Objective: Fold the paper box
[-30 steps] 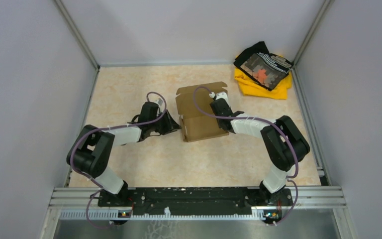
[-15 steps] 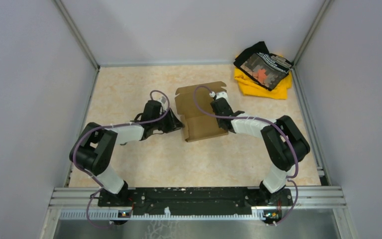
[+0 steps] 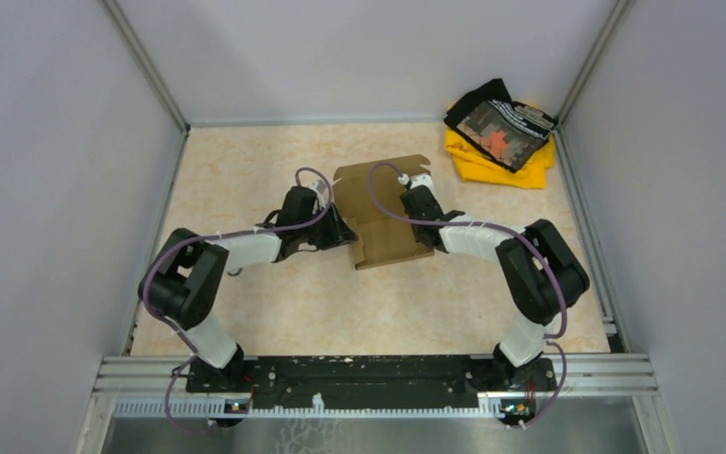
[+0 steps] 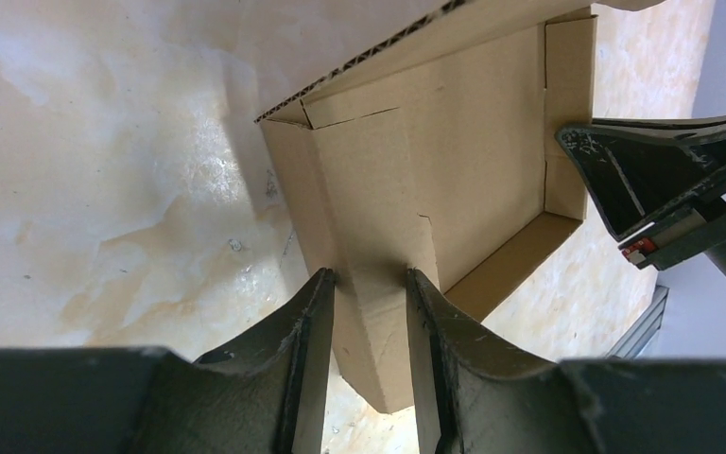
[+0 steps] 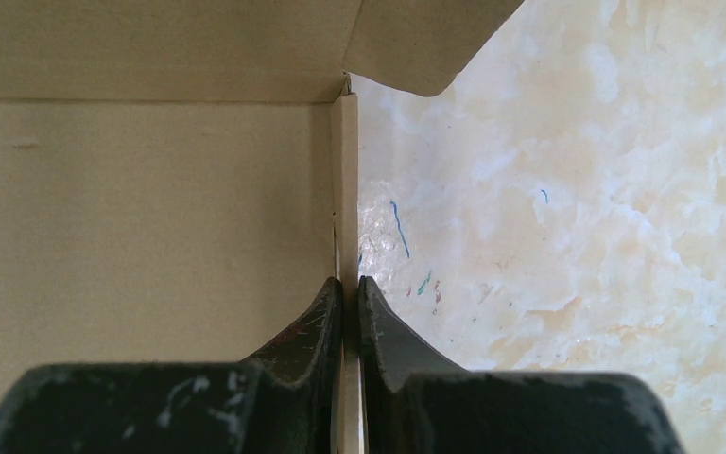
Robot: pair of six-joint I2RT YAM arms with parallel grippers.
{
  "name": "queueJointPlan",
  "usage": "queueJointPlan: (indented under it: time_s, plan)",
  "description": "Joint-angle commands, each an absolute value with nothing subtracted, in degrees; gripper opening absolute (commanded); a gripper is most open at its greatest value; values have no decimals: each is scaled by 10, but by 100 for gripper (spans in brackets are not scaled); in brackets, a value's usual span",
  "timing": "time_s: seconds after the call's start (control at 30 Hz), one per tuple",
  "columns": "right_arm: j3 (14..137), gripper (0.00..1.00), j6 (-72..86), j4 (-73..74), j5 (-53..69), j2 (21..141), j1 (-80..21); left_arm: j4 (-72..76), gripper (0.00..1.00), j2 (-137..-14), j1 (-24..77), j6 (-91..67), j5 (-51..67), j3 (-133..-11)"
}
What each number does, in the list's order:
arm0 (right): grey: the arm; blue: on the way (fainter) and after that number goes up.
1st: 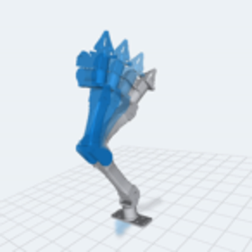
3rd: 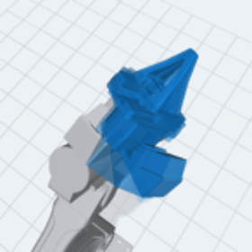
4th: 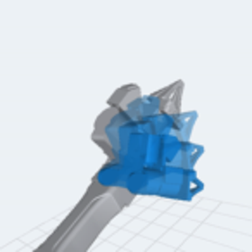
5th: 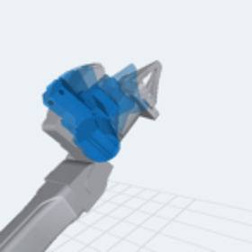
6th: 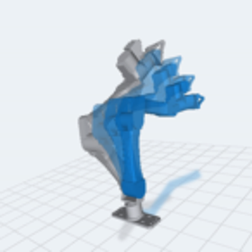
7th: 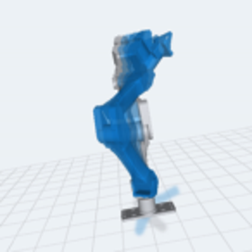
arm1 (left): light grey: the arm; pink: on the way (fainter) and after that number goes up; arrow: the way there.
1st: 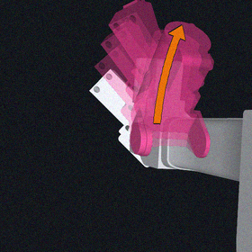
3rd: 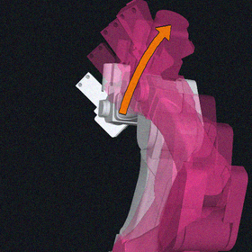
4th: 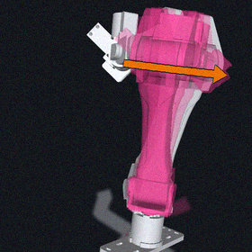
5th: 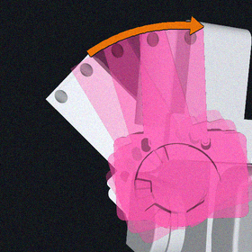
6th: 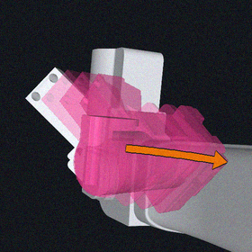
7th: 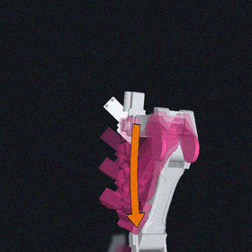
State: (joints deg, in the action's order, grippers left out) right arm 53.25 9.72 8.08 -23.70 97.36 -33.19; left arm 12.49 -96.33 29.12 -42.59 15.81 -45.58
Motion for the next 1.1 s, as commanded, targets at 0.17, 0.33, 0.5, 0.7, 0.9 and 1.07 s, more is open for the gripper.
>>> queueJointPlan:
  time_s: [0.17,0.33,0.5,0.7,0.9,1.07]
  plan:
    - [529,5,111,71,-201,986,-331,48,40,-992,320,-381,117,-511]
    - [523,5,115,65,-198,985,-331,-6,40,-1008,340,-353,83,-549]
    - [523,5,116,65,-197,985,-331,-46,40,-1023,353,-337,58,-568]
    - [521,5,118,64,-197,984,-331,-111,39,-1045,381,-312,-4,-610]
    - [514,5,125,60,-193,983,-331,-174,38,-1079,409,-294,-80,-655]
    - [501,4,132,52,-186,979,-332,-216,35,-1103,423,-285,-129,-688]
